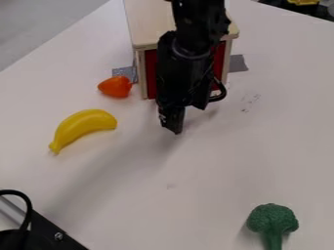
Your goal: Opens the drawer
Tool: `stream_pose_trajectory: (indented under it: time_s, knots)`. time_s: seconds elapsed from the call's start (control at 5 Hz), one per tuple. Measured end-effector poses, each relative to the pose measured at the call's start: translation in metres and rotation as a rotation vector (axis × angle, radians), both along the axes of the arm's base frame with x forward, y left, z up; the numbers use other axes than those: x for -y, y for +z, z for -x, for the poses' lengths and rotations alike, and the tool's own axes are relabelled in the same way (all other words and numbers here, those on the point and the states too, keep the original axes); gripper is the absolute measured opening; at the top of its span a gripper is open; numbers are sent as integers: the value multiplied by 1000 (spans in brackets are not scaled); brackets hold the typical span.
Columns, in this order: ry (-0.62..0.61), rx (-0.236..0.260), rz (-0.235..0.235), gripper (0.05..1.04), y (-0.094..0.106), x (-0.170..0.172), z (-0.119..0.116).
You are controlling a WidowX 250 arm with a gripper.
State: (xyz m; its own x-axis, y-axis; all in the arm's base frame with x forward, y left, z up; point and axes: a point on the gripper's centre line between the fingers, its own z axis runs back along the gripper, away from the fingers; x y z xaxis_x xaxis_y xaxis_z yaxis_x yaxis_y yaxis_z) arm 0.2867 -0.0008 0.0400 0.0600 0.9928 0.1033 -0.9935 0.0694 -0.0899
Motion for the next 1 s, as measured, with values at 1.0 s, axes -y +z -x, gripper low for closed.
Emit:
stream_pose_trajectory:
  time_s: [1.0]
  knots:
    - [96, 53, 70, 998, 18, -19, -20]
